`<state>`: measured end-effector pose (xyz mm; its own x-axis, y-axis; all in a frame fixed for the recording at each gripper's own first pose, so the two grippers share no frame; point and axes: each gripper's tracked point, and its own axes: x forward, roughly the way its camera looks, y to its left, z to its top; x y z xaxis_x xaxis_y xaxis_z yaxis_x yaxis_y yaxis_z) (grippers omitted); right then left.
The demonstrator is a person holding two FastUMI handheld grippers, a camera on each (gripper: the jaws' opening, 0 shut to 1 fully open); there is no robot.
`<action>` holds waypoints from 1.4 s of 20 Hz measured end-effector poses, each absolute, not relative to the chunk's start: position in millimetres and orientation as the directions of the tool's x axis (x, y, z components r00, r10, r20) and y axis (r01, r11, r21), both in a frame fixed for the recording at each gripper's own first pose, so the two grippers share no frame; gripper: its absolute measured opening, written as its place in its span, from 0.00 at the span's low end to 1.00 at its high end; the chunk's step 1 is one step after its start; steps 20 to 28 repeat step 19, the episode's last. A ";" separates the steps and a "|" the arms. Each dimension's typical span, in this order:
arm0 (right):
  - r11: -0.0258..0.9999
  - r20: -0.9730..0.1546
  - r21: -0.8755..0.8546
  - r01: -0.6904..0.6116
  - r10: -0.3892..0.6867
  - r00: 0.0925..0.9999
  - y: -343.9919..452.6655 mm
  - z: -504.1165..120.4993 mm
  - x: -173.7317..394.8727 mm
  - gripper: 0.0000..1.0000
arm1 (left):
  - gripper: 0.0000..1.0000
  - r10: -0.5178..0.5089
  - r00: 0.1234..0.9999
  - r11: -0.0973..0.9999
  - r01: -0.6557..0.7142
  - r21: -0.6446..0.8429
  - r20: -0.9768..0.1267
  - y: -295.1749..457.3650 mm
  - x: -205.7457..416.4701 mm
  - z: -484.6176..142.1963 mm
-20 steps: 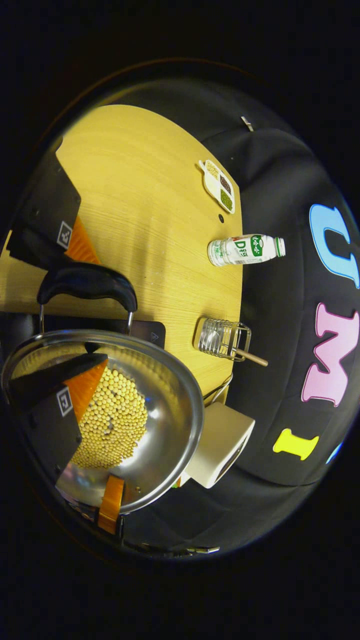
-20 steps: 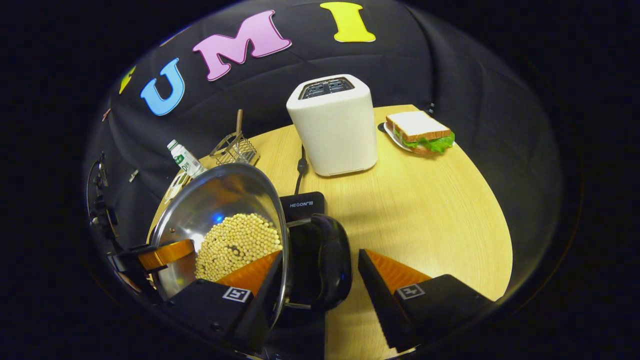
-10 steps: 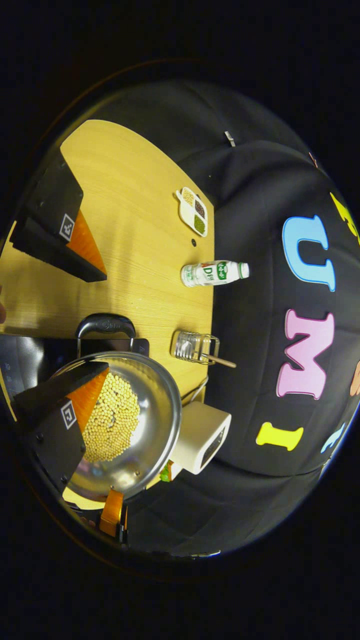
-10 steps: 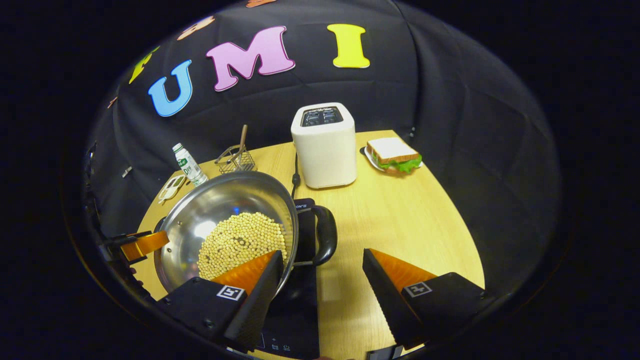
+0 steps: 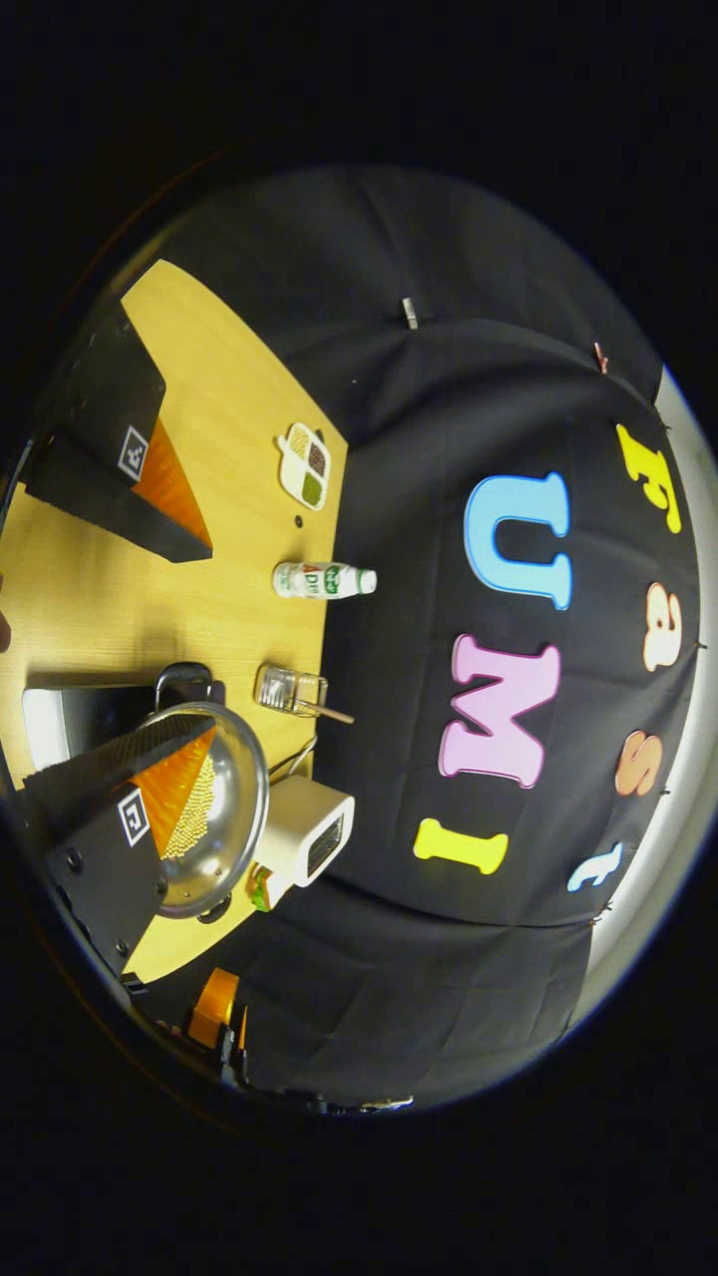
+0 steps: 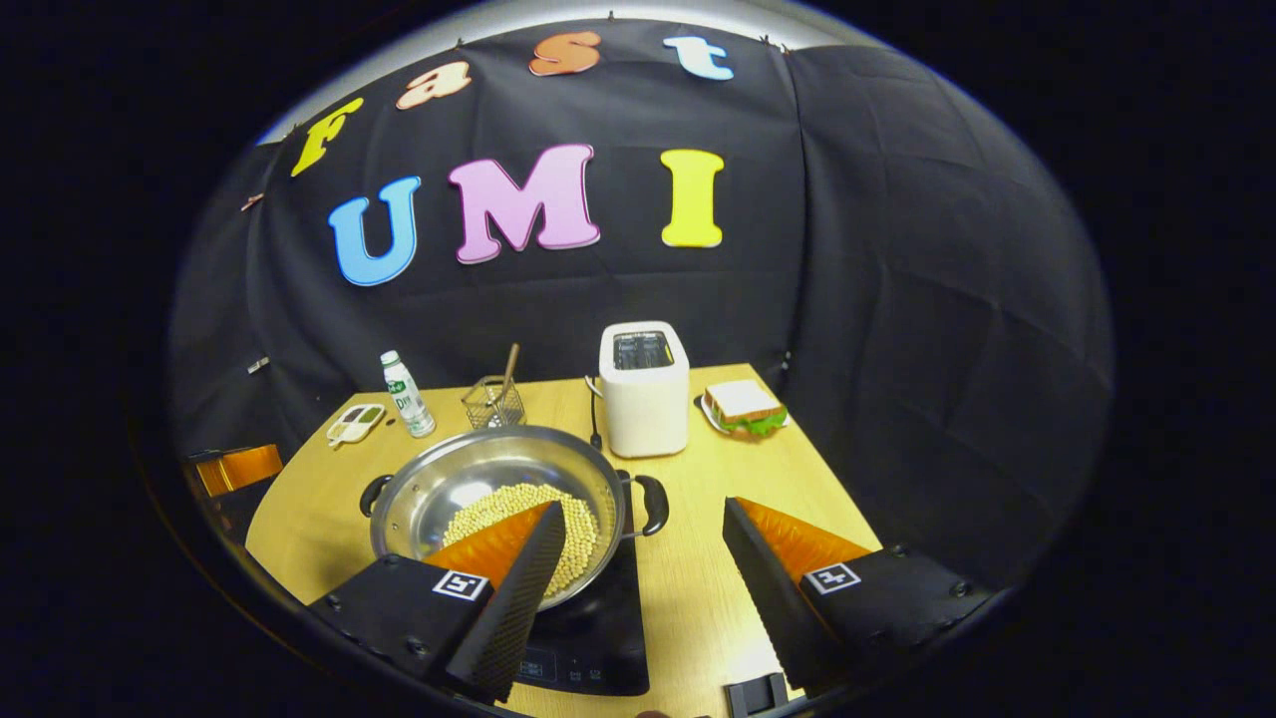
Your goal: First push the handle of the pot to place it horizontally, then grasp the pot with both hands and set it on the induction cooktop.
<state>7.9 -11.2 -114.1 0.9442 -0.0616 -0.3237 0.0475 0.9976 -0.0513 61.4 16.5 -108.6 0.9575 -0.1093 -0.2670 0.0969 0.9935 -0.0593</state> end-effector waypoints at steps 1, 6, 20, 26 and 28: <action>0.997 -0.292 -0.055 0.048 -0.062 0.954 -9.0 -100.7 1.9 0.99 | 0.95 -0.098 0.966 0.995 0.087 -0.056 -0.238 22.7 53.0 -95.6; 0.998 -0.147 -0.031 0.053 -0.057 0.988 2.9 -44.7 -32.1 0.99 | 0.95 -0.098 0.990 0.994 0.093 -0.057 -0.099 40.2 11.7 -45.2; 0.988 -0.009 -0.004 0.152 -0.152 0.988 -36.4 -42.8 -123.8 0.99 | 0.95 -0.038 0.999 0.998 0.037 -0.048 -0.019 52.4 -105.2 -67.9; 0.988 -0.009 -0.004 0.152 -0.152 0.988 -36.4 -42.8 -123.8 0.99 | 0.95 -0.038 0.999 0.998 0.037 -0.048 -0.019 52.4 -105.2 -67.9; 0.988 -0.009 -0.004 0.152 -0.152 0.988 -36.4 -42.8 -123.8 0.99 | 0.95 -0.038 0.999 0.998 0.037 -0.048 -0.019 52.4 -105.2 -67.9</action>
